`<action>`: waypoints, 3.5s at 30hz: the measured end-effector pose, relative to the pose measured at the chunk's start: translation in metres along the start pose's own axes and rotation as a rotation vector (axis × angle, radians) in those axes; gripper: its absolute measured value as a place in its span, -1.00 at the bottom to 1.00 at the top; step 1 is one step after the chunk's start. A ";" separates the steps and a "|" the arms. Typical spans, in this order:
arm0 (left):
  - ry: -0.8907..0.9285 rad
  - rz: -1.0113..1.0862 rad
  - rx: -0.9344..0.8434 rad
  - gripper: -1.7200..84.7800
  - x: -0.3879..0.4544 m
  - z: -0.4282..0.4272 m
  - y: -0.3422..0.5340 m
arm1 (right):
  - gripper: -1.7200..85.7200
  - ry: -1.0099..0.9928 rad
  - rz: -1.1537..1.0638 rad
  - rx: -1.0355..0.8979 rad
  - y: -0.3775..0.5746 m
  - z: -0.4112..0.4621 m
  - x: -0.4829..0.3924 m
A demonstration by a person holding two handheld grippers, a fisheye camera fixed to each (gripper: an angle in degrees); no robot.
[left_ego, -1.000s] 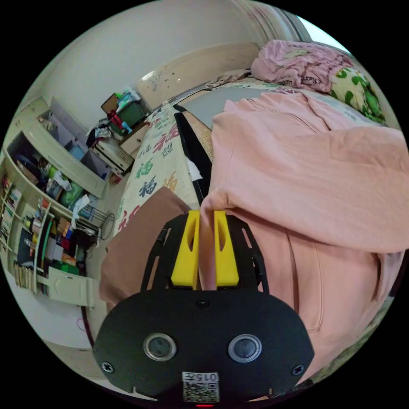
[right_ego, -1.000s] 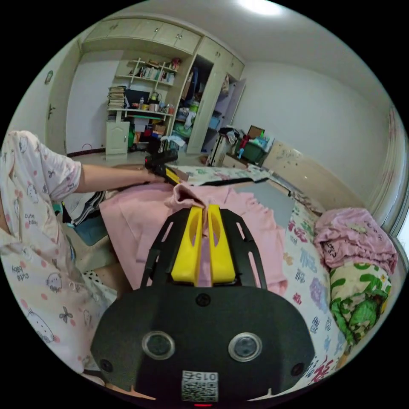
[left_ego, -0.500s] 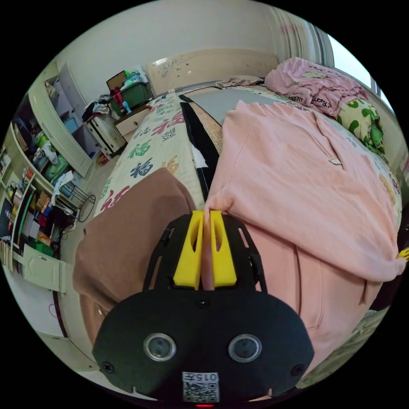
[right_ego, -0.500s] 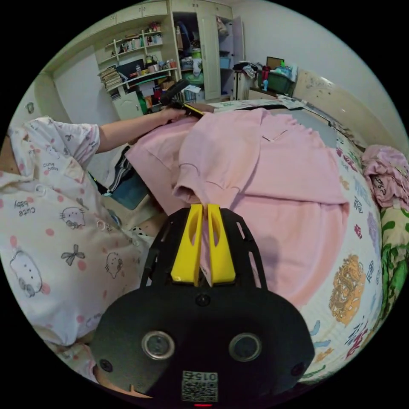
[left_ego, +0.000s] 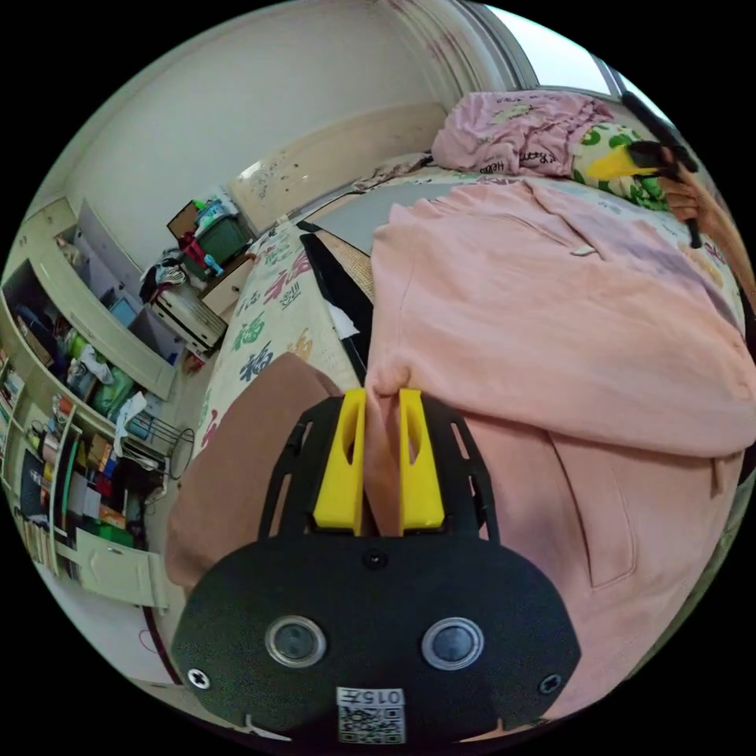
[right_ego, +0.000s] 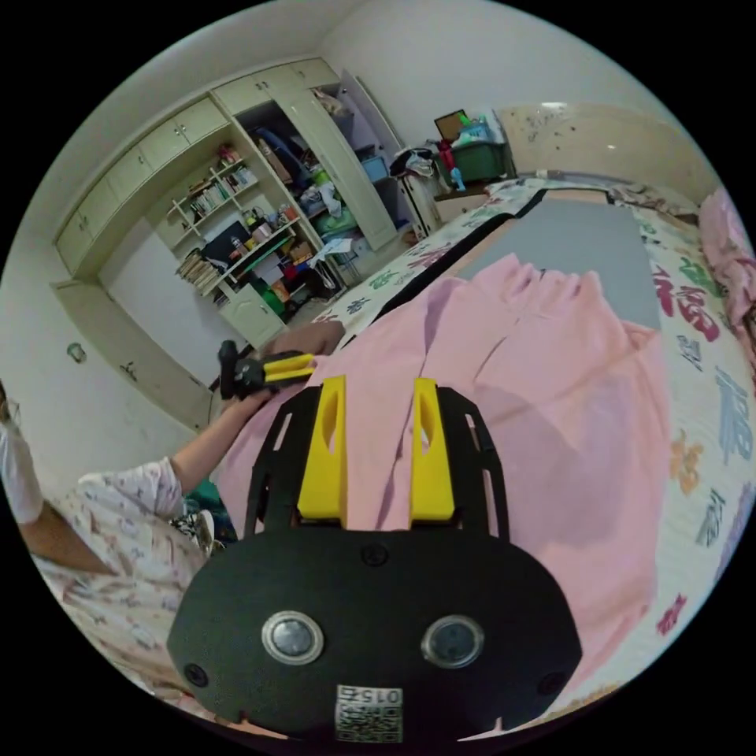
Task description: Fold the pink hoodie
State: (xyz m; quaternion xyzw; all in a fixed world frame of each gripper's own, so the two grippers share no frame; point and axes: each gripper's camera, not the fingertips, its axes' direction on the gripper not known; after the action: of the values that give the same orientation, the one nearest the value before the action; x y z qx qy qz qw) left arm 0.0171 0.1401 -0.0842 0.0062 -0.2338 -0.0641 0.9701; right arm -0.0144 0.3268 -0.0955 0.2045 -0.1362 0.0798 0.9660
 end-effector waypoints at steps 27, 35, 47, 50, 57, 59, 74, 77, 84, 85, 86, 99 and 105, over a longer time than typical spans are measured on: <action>0.162 -0.305 0.169 -0.95 -0.100 0.002 0.131 | -0.85 0.246 -0.073 -0.039 -0.184 0.166 -0.055; 0.125 -0.062 0.392 -0.78 -0.125 0.001 -0.036 | -0.73 0.601 -0.008 0.093 -0.123 0.038 0.029; 0.374 -0.035 -0.080 -0.68 -0.134 0.313 -0.279 | -0.69 0.462 0.053 -0.216 -0.140 0.114 0.049; 0.393 -0.001 -0.118 -0.72 -0.140 0.324 -0.288 | -0.78 0.475 0.040 -0.212 -0.129 0.104 0.039; 0.355 0.083 0.011 -0.92 -0.166 0.228 -0.272 | -0.85 0.379 -0.076 -0.008 -0.063 0.001 -0.049; 0.305 0.108 0.147 -0.93 -0.176 0.141 -0.239 | -0.85 0.403 -0.172 0.032 -0.031 -0.036 -0.097; 0.377 -0.179 0.210 -0.92 -0.139 -0.139 0.225 | -0.82 0.330 -0.170 -0.038 0.367 -0.157 -0.330; 0.402 -0.344 0.240 -0.89 -0.178 -0.162 0.250 | -0.79 0.230 0.044 0.087 0.378 -0.217 -0.317; 0.633 -0.494 0.281 -0.74 -0.230 -0.182 0.277 | -0.63 -0.011 0.357 0.320 0.409 -0.296 -0.289; 0.678 -0.484 0.263 -0.72 -0.233 -0.180 0.272 | -0.59 -0.018 0.358 0.269 0.403 -0.291 -0.292; 0.711 -0.474 0.259 -0.72 -0.235 -0.179 0.265 | -0.58 -0.032 0.350 0.250 0.400 -0.288 -0.294; 0.495 -0.307 0.062 -0.94 -0.273 -0.253 0.165 | -0.92 -0.017 0.232 0.081 0.370 -0.308 -0.314; 0.317 -0.273 0.126 -0.82 -0.306 -0.345 0.115 | -0.80 0.028 0.305 0.305 0.369 -0.419 -0.272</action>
State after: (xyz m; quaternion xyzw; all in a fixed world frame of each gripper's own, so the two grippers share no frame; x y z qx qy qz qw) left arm -0.0820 0.2867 -0.5255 0.1082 -0.0787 -0.1785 0.9748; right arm -0.2541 0.8086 -0.4065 0.3244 -0.1386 0.2477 0.9023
